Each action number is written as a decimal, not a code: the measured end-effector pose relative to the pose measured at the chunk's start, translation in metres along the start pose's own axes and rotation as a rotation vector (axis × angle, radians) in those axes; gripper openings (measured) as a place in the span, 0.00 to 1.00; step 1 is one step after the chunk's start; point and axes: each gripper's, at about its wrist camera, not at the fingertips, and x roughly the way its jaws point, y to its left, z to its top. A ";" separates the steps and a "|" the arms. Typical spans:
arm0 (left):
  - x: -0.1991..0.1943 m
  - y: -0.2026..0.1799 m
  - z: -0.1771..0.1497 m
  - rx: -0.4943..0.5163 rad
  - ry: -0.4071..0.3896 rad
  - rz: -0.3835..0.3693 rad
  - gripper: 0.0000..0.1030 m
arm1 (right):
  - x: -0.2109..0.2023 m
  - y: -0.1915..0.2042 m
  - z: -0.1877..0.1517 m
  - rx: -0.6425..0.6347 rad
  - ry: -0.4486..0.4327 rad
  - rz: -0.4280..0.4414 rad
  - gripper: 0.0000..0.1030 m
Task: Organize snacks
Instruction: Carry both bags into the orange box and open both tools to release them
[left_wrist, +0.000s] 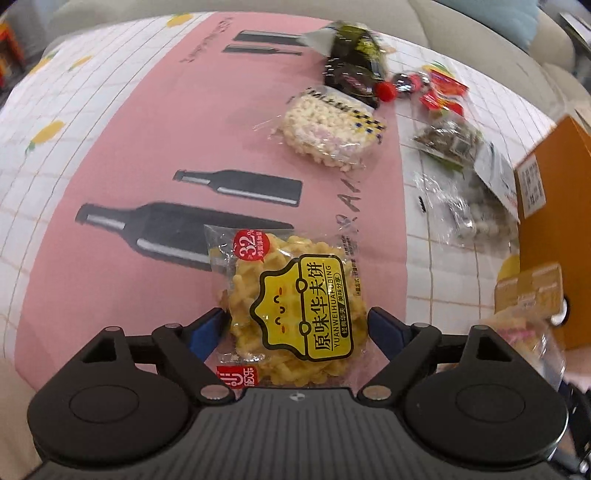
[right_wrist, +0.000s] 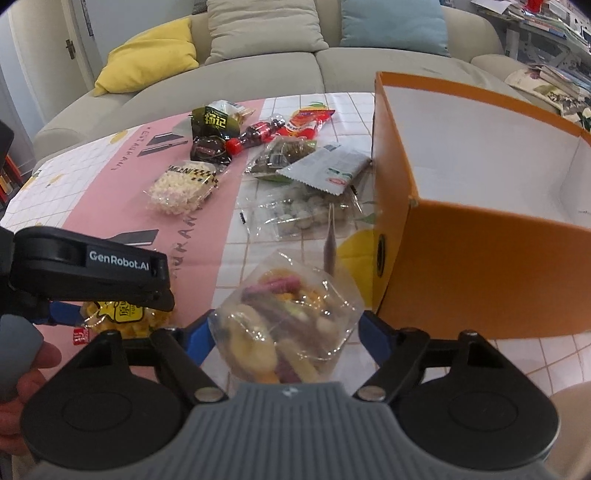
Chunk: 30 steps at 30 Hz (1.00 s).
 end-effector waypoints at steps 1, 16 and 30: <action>-0.001 -0.001 -0.001 0.018 -0.006 -0.004 0.90 | 0.000 0.000 -0.001 -0.002 0.000 0.002 0.68; -0.038 0.012 -0.012 0.108 -0.064 -0.086 0.74 | -0.019 0.008 0.001 -0.065 -0.061 0.026 0.53; -0.137 -0.011 -0.007 0.154 -0.204 -0.255 0.72 | -0.099 -0.007 0.023 -0.058 -0.196 0.083 0.53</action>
